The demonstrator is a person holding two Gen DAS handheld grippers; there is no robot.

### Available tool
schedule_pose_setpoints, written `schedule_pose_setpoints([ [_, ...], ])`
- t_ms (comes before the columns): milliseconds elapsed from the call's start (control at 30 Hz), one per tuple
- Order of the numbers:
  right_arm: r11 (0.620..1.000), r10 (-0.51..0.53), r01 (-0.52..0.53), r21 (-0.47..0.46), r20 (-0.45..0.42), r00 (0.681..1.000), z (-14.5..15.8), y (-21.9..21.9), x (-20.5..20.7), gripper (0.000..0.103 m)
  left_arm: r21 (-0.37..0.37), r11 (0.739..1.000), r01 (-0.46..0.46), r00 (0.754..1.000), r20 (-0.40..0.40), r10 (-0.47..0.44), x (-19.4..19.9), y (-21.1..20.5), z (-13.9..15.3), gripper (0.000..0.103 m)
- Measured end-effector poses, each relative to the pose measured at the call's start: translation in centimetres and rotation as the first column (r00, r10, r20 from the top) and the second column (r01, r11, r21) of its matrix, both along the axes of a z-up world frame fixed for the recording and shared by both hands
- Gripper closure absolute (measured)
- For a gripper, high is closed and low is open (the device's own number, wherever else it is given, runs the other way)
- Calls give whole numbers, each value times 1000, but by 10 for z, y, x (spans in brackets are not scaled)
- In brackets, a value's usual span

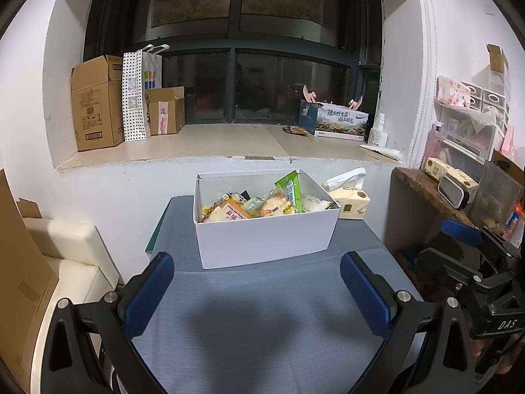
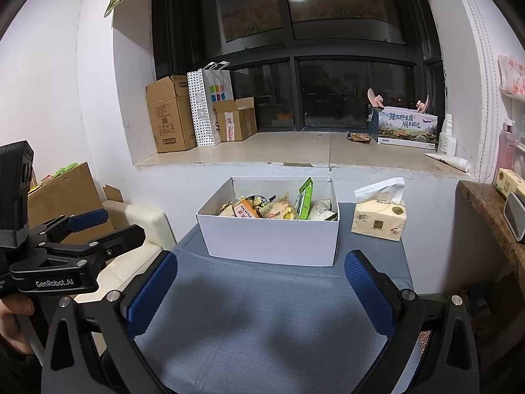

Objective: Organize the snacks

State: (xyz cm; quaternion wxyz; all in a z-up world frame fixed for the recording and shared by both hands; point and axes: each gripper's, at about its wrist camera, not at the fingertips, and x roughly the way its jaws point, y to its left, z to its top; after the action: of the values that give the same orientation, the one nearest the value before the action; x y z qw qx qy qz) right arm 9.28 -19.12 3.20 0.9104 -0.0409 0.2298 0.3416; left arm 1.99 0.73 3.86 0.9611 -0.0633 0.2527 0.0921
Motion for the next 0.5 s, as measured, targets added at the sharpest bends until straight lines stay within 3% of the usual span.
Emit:
schedule_pose_setpoints([
  [500,1000,-2,2,-1,1,1000,0,0,0,0,-2,1000,4,1000,-8,-4,3,0,-2,0],
])
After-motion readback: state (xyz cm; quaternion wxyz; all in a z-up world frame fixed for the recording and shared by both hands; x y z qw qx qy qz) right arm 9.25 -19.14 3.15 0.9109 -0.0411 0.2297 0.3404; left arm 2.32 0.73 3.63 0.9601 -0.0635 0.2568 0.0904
